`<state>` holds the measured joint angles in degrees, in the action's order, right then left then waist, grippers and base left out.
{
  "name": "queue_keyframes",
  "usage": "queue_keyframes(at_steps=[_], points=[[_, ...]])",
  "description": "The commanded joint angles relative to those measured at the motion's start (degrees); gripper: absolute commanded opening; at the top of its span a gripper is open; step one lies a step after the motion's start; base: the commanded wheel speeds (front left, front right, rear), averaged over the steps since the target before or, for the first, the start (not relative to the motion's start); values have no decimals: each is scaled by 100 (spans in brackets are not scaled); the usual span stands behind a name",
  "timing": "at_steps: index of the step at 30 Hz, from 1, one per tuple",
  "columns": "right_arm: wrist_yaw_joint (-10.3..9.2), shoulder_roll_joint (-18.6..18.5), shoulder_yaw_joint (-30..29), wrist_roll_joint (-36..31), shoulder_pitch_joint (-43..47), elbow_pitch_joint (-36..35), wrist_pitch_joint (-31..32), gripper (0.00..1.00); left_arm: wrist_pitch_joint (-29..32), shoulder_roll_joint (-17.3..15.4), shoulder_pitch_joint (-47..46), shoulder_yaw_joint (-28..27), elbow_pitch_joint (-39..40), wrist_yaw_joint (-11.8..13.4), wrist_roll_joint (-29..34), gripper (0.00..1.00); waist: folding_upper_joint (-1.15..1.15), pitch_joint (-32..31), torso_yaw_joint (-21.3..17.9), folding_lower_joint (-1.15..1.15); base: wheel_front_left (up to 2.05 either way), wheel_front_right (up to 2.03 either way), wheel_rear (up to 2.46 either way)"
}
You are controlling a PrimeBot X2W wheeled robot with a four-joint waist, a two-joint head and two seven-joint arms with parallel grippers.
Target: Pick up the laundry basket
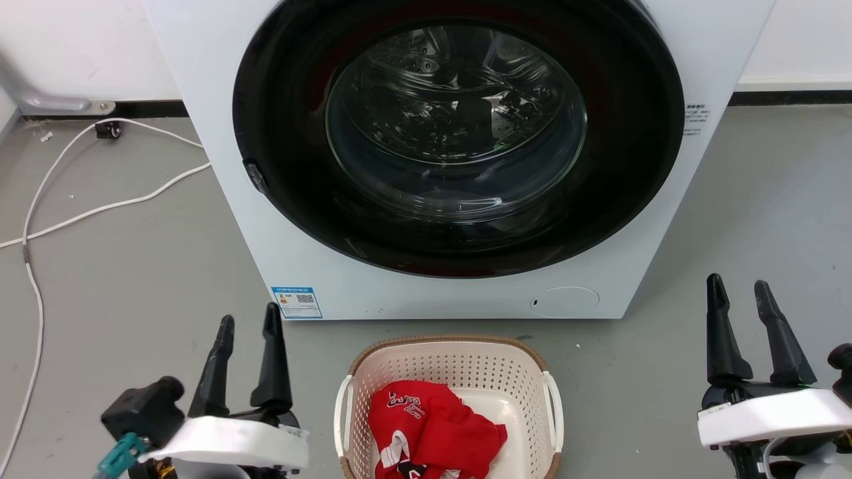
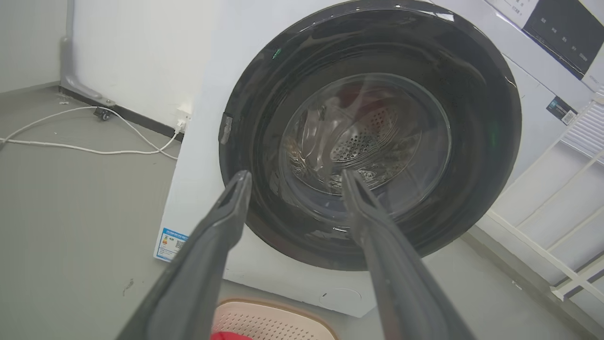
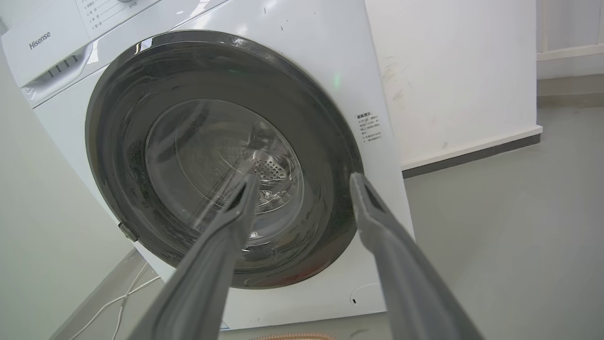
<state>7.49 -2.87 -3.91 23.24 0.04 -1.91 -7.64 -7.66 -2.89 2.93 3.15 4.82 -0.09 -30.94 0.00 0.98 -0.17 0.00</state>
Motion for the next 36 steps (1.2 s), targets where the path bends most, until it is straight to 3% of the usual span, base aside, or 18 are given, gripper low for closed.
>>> queue_keyframes(at_steps=[1, 12, 36], points=[[0, -11, 7, -239, 10, -104, -66, 100, -63, -99, -56, 136, 151, 57, 295, 100, 0, 5, -4, 0, 0, 0, 0], [0, -9, 51, -1041, 97, -101, -222, 100, -223, -476, 8, 856, 106, 520, 1024, 100, 0, 4, -29, 0, 0, 0, 0], [-1, -5, 385, -2126, 235, 276, -519, 100, -515, -856, 93, 1629, -57, 1094, 2061, 100, 0, 35, 4, 0, 0, 0, 0]])
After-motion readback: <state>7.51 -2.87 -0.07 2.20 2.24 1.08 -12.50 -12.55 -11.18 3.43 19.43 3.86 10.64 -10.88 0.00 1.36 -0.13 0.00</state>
